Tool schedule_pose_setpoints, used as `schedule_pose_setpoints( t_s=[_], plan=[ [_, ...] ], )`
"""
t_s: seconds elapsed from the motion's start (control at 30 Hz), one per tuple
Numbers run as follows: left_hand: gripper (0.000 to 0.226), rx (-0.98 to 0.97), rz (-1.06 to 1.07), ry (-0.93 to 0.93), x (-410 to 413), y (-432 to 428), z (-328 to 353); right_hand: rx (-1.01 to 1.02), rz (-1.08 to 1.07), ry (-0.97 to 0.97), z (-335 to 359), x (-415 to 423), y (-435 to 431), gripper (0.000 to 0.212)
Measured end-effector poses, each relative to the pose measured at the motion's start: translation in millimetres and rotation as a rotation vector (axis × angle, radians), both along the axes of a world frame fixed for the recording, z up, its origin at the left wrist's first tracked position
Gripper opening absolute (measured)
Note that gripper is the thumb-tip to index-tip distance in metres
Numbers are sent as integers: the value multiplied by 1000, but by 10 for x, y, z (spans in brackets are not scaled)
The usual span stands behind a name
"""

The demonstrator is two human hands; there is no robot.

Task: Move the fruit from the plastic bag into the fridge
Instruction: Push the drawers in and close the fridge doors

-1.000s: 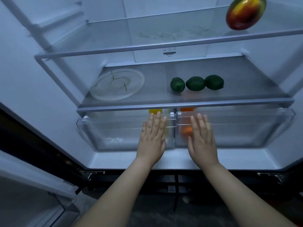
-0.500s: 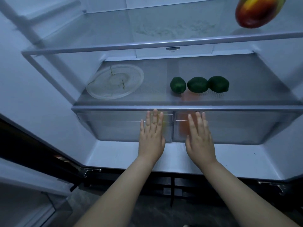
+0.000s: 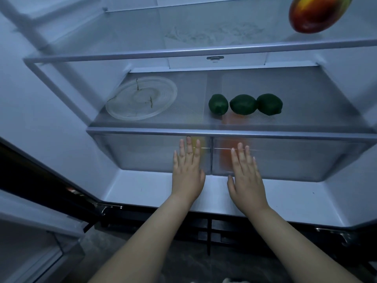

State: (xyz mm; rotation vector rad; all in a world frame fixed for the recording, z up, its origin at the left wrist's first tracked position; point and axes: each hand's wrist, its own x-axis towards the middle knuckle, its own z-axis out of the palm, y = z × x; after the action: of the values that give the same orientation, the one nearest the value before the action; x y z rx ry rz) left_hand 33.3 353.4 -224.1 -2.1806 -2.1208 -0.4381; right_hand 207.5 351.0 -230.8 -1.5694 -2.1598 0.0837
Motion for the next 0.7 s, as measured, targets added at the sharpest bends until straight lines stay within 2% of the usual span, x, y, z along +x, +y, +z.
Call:
schedule_pose_setpoints(
  t_s=[0.27, 0.37, 0.5, 0.7],
  plan=[
    [88, -24, -17, -12, 10, -67, 35, 4, 24, -39, -29, 75, 34, 81],
    [82, -85, -35, -25, -9, -196, 3, 5, 48, 9, -18, 78, 12, 80],
    [78, -132, 33, -14, -76, -391, -42, -39, 98, 102, -17, -27, -58, 75],
    [67, -98, 85, 2, -272, -868, -56, -80, 195, 75, -98, -310, -287, 71]
  ],
)
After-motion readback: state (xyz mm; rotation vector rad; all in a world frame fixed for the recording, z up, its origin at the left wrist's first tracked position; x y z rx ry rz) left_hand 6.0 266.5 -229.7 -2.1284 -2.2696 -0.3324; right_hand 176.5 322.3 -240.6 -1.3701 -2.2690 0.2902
